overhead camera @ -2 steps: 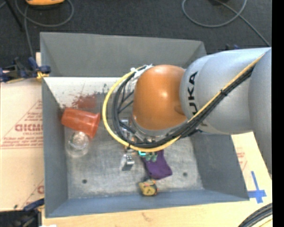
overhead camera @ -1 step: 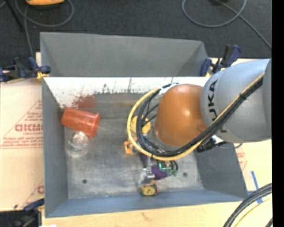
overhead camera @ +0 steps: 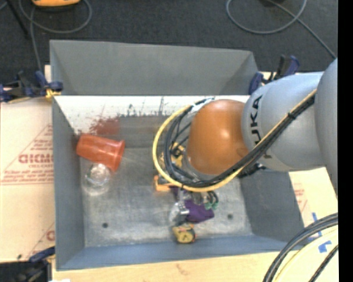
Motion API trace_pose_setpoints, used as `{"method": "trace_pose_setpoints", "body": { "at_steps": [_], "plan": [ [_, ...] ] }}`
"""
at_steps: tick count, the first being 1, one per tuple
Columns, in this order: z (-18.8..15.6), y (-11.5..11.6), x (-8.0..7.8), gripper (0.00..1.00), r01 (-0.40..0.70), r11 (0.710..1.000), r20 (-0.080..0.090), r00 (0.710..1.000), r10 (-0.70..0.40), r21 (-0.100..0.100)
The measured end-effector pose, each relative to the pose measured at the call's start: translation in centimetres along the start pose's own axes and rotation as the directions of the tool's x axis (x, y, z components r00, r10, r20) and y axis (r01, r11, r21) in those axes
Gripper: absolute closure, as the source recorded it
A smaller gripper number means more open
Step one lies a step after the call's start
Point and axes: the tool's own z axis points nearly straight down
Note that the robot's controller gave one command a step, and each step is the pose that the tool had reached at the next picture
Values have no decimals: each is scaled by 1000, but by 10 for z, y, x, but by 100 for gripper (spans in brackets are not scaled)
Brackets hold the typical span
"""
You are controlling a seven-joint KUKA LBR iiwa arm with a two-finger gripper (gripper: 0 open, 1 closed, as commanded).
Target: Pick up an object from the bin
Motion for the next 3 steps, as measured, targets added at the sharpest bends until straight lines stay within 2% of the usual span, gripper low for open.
{"method": "trace_pose_setpoints", "body": {
  "at_steps": [1, 2, 3],
  "plan": [
    [8, -21, -27, 0, 6, 1000, -1, 1000, -6, -3],
    [-4, -50, -40, 0, -91, 996, -2, 996, 91, -1],
    [39, -89, -99, 100, 51, 999, 34, 998, -51, 2]
  ]
}}
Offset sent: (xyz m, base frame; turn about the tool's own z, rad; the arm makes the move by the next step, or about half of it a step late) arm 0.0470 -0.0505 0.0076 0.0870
